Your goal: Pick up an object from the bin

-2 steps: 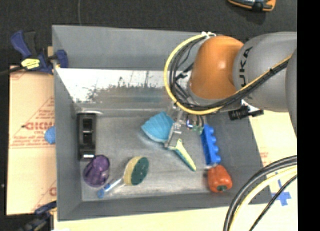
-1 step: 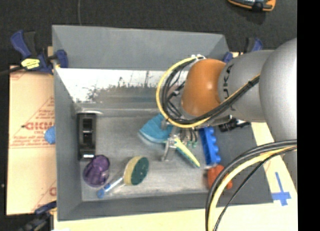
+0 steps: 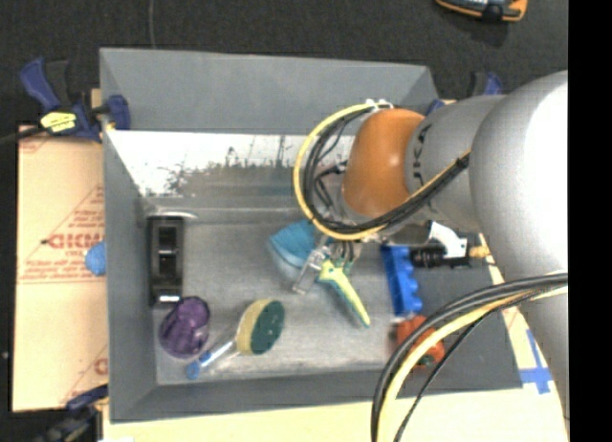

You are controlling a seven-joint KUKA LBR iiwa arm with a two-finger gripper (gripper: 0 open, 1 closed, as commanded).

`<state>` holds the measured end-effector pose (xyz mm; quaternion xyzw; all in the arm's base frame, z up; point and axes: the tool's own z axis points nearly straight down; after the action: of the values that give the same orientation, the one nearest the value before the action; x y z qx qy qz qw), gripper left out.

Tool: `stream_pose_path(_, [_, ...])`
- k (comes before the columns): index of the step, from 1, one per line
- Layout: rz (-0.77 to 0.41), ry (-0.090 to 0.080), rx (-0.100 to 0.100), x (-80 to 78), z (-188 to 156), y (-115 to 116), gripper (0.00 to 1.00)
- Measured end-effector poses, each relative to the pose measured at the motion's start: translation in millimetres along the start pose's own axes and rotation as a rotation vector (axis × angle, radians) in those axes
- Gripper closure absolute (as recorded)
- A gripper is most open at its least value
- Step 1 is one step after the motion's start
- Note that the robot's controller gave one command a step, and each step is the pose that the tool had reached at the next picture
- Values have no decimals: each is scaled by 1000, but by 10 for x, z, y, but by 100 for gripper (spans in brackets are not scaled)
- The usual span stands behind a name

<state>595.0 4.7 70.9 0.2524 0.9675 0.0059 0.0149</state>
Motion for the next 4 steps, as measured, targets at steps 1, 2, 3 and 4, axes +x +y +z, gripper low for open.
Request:
stream_pose_path(1, [-315,14,9,37,-53,-80,100])
stream_pose_path(2, [-315,14,9,37,-53,-80,100])
stream_pose_path(3, [-314,13,8,35,-110,-80,100])
stream_pose_path(4, [-314,21,10,45,-452,-85,100])
